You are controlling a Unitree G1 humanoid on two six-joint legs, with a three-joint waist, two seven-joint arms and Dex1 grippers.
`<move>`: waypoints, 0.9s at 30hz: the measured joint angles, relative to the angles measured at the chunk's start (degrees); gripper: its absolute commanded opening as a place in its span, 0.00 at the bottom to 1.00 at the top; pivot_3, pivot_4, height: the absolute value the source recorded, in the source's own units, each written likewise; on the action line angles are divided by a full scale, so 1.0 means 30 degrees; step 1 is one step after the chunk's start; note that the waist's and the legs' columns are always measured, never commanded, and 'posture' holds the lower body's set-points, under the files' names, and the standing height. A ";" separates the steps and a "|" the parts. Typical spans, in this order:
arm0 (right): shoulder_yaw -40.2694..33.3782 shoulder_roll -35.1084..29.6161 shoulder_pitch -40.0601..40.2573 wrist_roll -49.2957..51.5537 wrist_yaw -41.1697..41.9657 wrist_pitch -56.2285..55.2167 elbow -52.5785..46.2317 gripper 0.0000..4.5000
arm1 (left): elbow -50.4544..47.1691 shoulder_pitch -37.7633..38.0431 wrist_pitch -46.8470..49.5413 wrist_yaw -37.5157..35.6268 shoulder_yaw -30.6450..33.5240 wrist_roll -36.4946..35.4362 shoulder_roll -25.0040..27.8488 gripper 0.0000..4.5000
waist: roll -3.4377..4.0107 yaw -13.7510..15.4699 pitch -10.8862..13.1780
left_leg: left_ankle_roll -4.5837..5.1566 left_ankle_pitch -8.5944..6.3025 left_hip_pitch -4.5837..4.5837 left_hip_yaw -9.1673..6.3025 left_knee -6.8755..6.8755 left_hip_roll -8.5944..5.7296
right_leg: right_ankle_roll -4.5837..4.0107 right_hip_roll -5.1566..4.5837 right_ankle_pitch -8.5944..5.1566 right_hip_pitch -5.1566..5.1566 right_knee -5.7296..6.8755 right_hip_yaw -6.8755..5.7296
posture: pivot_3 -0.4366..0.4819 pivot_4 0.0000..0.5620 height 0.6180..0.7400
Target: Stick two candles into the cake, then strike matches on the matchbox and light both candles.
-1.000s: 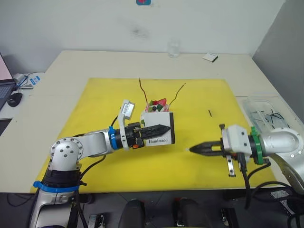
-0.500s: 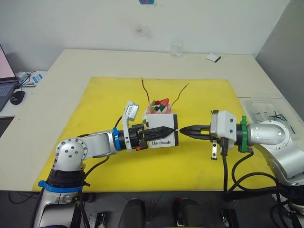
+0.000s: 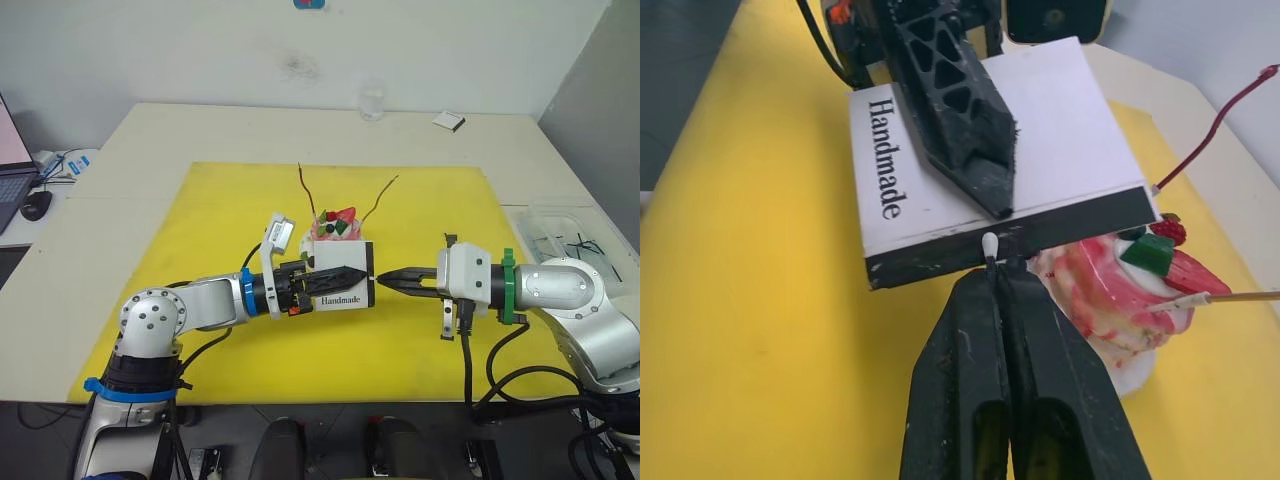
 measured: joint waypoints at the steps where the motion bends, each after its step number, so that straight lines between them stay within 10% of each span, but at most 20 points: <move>1: 0.0159 -0.1287 0.0847 0.0043 0.0791 -0.0004 -0.0512 0.00 | 0.0138 -0.0302 0.0012 0.0009 -0.0117 -0.0091 -0.0140 0.00 | 0.0004 0.0129 0.0001 | 0.0000 0.0000 -0.0015 -0.0015 0.0002 -0.0020 | 0.0002 -0.0012 -0.0002 0.0000 -0.0006 -0.0018 | 0.48 0.27 1.00; 5: 0.1254 -0.4190 0.4120 0.0186 0.3350 0.0406 -0.0958 0.00 | 0.0050 -0.0766 0.0038 -0.0243 0.0244 -0.0756 0.0268 0.00 | -0.0029 0.0271 -0.0012 | 0.0008 -0.0007 0.0005 0.0001 0.0002 -0.0017 | 0.0022 -0.0023 -0.0027 0.0006 -0.0020 0.0013 | 0.48 0.27 1.00; 27: -0.0873 -0.1203 -0.0061 0.0910 0.0815 0.1149 0.0894 0.00 | -0.1523 0.2150 0.0768 -0.2333 0.0254 -0.0127 0.3118 0.00 | -0.0023 -0.0111 -0.0011 | 0.0010 -0.0004 0.0007 -0.0005 0.0067 0.0016 | -0.0001 -0.0006 0.0026 -0.0003 0.0012 0.0010 | 0.48 0.27 1.00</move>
